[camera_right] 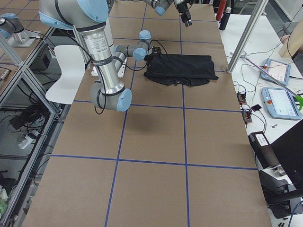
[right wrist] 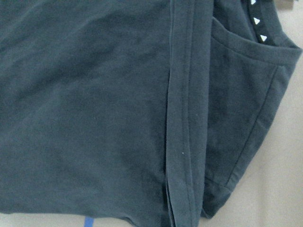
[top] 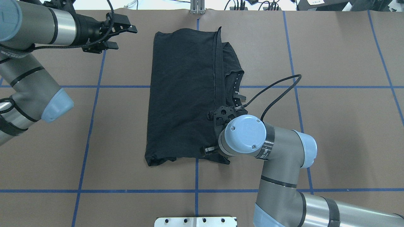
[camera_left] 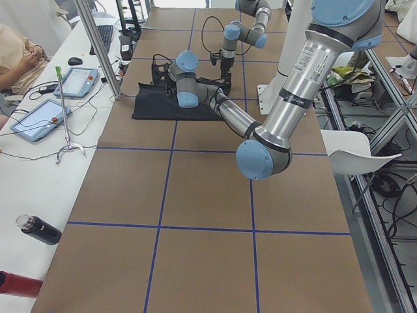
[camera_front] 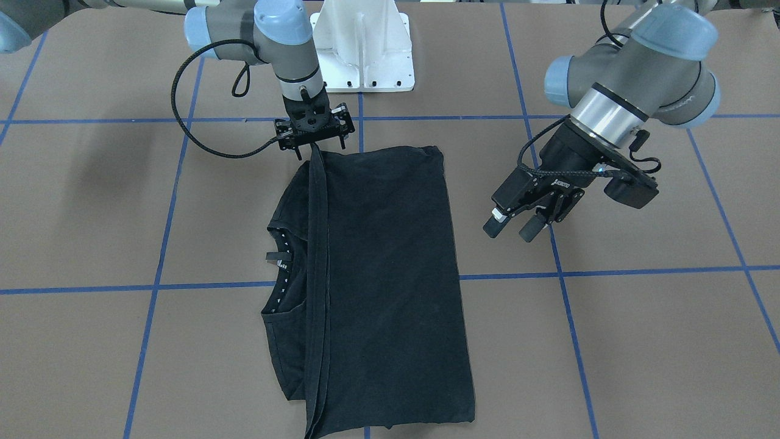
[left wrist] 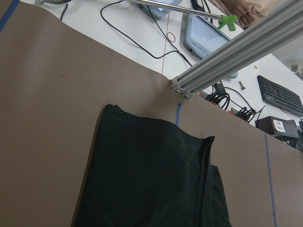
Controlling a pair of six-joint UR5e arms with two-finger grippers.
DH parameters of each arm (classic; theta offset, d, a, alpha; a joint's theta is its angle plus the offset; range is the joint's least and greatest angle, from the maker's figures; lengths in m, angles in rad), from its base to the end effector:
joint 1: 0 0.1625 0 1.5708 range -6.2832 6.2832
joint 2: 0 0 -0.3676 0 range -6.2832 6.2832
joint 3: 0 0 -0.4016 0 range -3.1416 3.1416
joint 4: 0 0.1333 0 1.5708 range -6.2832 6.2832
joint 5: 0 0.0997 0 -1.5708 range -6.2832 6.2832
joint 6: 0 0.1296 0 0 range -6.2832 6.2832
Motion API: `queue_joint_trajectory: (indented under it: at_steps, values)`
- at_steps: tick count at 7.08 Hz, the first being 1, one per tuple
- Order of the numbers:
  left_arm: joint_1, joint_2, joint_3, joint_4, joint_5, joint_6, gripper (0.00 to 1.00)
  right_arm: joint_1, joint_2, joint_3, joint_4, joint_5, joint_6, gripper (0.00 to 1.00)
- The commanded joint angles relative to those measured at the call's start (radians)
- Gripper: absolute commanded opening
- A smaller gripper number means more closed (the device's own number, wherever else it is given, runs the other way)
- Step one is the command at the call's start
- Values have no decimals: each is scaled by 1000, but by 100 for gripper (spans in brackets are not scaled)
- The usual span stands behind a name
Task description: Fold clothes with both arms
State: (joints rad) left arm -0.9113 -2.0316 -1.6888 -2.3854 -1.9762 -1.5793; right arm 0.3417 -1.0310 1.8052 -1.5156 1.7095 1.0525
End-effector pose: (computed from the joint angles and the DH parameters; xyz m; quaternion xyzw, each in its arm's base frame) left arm 0.3238 -0.5518 0.1950 0.1353 0.6329 -0.2177 0.7305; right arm -0.5625 -0.3225 0.2102 0.1099 -0.3918 -0.1083 0.9070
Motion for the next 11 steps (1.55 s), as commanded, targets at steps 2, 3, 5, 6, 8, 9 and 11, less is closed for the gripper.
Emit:
queue_joint_trajectory:
  at_steps: [2, 3, 5, 6, 8, 9, 11]
  values:
    - [3, 30, 1, 0, -15, -10, 99, -15, 31, -27, -78, -22, -92, 40]
    - [3, 30, 6, 0, -15, -10, 99, -21, 28, -26, -87, -24, -94, 31]
    - [3, 31, 14, 0, -13, -10, 99, -36, 26, -27, -90, -50, -95, 0]
    - [3, 31, 17, 0, -13, -10, 99, -36, 29, -23, -106, -51, -95, 0]
    - [3, 31, 18, 0, -13, -10, 99, -1, 20, 40, -151, -38, -149, 0]
    - [5, 30, 17, 0, -12, -10, 99, 12, 5, 106, -232, -25, -179, 0]
    - [5, 28, 17, -1, 0, -10, 99, -68, -53, 97, -227, -44, -15, 0]
